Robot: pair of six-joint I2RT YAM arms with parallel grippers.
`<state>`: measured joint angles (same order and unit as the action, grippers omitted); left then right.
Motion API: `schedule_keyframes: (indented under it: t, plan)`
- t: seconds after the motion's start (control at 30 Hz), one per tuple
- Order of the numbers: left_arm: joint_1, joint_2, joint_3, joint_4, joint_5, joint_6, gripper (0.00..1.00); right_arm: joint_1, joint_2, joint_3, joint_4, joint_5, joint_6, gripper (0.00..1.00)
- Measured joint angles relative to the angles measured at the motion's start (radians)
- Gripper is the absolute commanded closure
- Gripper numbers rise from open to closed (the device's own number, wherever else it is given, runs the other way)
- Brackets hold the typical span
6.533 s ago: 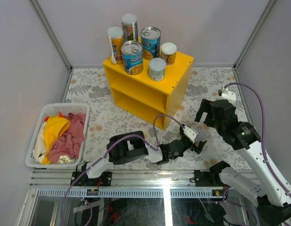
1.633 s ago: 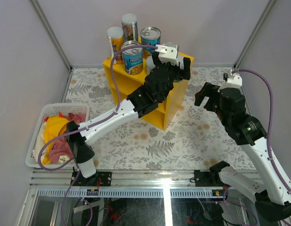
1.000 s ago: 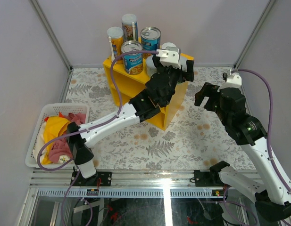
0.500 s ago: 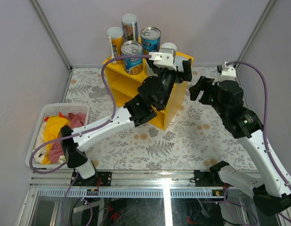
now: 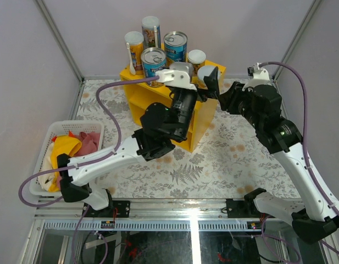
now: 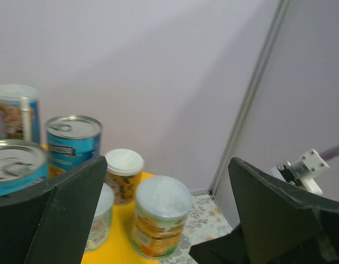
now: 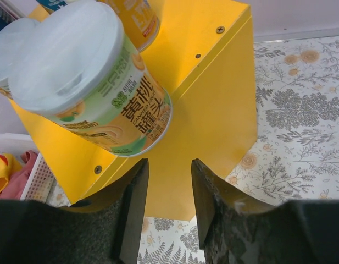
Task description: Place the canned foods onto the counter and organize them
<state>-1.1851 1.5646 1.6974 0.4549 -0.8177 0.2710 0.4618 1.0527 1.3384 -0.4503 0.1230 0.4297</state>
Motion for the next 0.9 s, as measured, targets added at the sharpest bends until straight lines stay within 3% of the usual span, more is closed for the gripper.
schedule_keyframes:
  t: [0.27, 0.9]
  plan:
    - [0.027, -0.106, -0.041, 0.027, -0.077, 0.077, 0.09, 0.000, 0.039, 0.029, 0.023, -0.033, 0.002, 0.58]
    - [0.225, -0.156, -0.135, -0.217, -0.092, -0.108, 0.06, 0.001, 0.129, 0.073, 0.060, -0.038, 0.006, 0.59]
